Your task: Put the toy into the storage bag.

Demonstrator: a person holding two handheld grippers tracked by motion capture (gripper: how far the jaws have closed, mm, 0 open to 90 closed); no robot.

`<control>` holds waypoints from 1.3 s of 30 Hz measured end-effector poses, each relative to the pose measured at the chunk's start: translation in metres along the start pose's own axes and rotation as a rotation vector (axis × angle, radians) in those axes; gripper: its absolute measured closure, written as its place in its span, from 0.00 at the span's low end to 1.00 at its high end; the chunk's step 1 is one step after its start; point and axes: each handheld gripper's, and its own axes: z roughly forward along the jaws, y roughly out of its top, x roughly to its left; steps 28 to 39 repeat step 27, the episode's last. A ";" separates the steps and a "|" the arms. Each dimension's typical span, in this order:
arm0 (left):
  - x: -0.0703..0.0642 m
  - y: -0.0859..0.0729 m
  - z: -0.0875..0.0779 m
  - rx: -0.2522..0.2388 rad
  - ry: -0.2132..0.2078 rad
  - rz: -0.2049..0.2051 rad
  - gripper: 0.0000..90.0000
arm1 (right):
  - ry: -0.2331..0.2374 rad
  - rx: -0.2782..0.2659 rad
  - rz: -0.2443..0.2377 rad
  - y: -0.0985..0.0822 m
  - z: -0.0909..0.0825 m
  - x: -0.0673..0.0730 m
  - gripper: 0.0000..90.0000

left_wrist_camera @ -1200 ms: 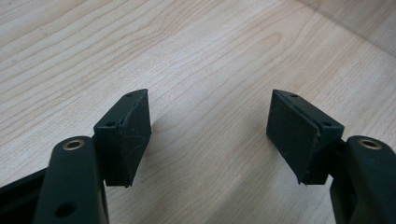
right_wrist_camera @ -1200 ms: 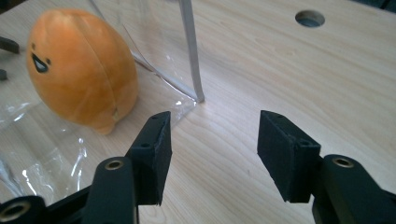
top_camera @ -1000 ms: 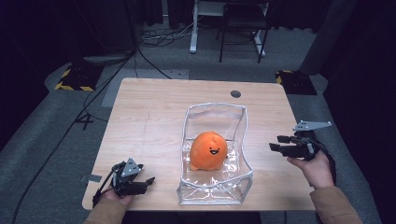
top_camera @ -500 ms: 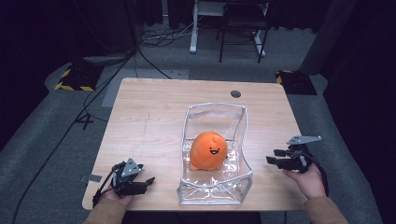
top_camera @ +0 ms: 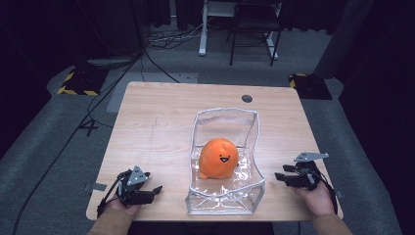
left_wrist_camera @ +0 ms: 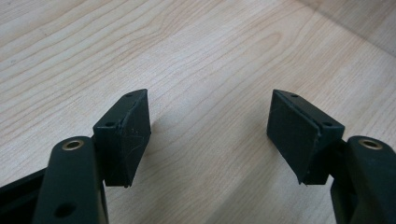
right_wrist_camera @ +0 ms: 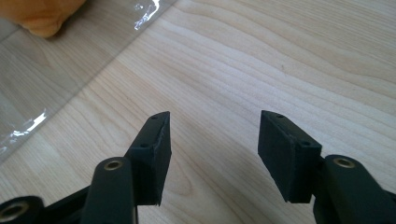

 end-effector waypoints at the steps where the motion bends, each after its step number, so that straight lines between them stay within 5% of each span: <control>1: 0.000 0.000 0.000 0.001 -0.001 0.001 0.34 | -0.004 0.001 -0.004 -0.001 0.001 0.001 0.49; 14: 0.000 0.000 0.000 0.001 -0.001 0.002 0.34 | -0.055 -0.046 -0.052 -0.015 0.011 0.010 0.45; 20: 0.000 0.000 0.000 0.001 0.000 0.002 0.34 | -0.079 -0.105 -0.065 -0.021 0.021 0.012 0.14; 39: 0.000 0.000 0.000 0.001 0.000 0.002 0.34 | -0.080 -0.104 -0.067 -0.021 0.022 0.011 0.14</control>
